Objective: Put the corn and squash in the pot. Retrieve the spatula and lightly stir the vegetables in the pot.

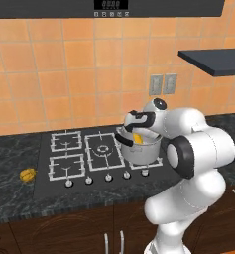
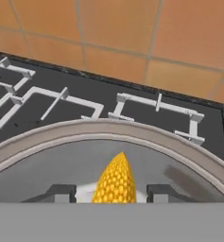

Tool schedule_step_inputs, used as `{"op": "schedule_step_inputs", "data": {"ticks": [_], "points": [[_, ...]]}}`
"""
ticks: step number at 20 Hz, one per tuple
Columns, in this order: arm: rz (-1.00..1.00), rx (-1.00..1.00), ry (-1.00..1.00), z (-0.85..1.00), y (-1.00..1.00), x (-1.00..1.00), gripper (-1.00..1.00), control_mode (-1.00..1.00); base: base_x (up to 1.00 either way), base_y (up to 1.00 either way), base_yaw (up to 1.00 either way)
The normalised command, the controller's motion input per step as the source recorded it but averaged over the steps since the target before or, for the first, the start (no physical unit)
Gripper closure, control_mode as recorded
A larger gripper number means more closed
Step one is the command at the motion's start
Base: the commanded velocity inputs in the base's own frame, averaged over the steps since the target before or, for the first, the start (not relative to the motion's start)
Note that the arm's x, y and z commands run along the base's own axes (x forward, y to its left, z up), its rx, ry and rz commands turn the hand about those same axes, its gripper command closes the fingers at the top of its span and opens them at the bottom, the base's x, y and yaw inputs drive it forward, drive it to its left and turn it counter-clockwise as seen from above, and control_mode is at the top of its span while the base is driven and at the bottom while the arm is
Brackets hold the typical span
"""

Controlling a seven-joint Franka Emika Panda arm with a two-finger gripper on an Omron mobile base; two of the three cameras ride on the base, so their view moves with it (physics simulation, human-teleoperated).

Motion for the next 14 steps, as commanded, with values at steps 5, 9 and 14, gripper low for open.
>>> {"op": "schedule_step_inputs", "data": {"ticks": [5,9,14], "points": [[-0.01,0.0,0.0,0.74,-0.01,-0.35,-1.0,-1.0,0.0,0.0,0.0],[-0.02,0.05,0.12,1.0,0.0,-0.53,-1.0,-1.0,0.0,0.0,0.0],[-0.09,0.06,0.41,0.97,0.0,-0.85,-1.0,-1.0,0.0,0.0,0.0]]}}
